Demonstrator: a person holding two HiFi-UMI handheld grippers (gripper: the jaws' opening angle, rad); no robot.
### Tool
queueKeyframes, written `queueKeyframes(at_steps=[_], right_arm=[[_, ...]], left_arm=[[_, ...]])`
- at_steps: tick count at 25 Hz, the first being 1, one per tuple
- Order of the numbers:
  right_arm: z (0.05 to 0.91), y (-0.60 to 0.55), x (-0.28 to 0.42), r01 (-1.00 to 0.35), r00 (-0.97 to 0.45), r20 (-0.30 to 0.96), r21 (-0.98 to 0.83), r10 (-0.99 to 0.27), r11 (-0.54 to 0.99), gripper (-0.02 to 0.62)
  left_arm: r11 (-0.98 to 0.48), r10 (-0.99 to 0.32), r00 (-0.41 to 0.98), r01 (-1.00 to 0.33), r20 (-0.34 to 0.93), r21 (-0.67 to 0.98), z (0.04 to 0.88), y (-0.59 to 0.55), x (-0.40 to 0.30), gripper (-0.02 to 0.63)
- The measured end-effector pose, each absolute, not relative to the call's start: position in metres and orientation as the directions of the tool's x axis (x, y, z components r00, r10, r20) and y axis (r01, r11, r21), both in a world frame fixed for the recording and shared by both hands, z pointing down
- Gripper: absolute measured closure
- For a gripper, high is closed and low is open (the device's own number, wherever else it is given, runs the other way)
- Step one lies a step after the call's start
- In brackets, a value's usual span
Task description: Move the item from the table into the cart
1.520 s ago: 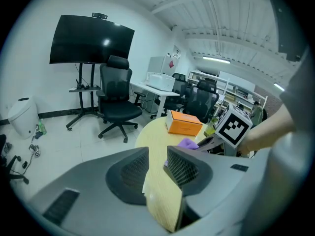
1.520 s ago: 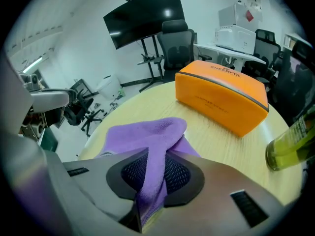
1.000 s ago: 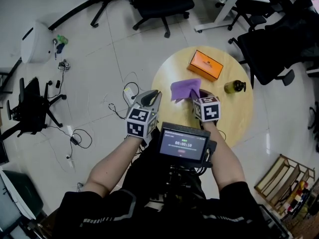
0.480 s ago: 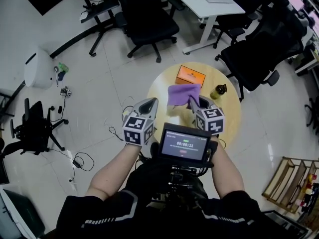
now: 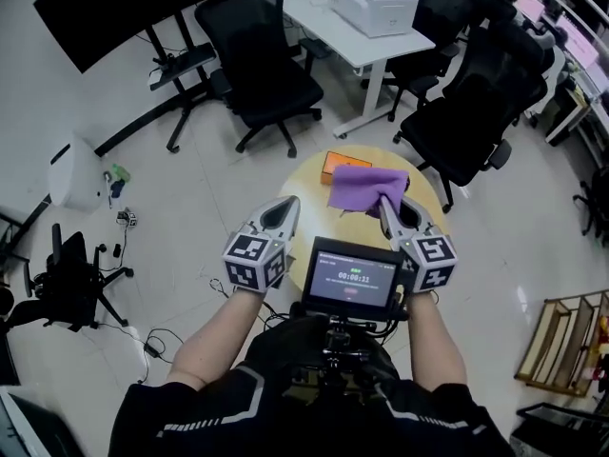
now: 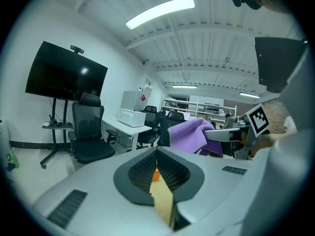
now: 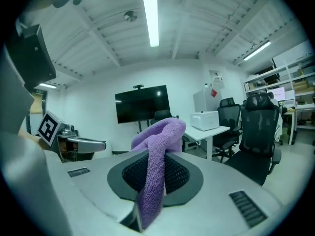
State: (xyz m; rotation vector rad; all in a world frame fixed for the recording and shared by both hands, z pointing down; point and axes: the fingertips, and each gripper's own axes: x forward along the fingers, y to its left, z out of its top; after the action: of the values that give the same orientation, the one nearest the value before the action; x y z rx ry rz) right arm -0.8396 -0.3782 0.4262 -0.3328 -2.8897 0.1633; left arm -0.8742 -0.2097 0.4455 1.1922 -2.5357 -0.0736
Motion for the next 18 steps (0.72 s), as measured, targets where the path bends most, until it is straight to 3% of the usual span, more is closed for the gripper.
queueKeyframes(at_steps=[6,10,18], right_arm=[[0.381,-0.383,-0.826,0.172,-0.973,0.138,-0.102,0.185,0.980,0.565],[0.375,-0.427,-0.783,0.143,-0.984,0.095,-0.097,0.152,0.985,0.565],[0.341,-0.446,-0.749,0.017,-0.997,0.069,-0.011,0.018,1.000,0.565]], left_arm=[[0.605,-0.790,-0.563,-0.781,0.241,0.157,0.411,-0.213,-0.874,0.606],[0.564,-0.819,-0.530,-0.815,0.222,0.136,0.407,-0.269,-0.835,0.606],[0.380,-0.918,-0.355,-0.915,0.174,0.134,0.383,-0.317,-0.827,0.606]])
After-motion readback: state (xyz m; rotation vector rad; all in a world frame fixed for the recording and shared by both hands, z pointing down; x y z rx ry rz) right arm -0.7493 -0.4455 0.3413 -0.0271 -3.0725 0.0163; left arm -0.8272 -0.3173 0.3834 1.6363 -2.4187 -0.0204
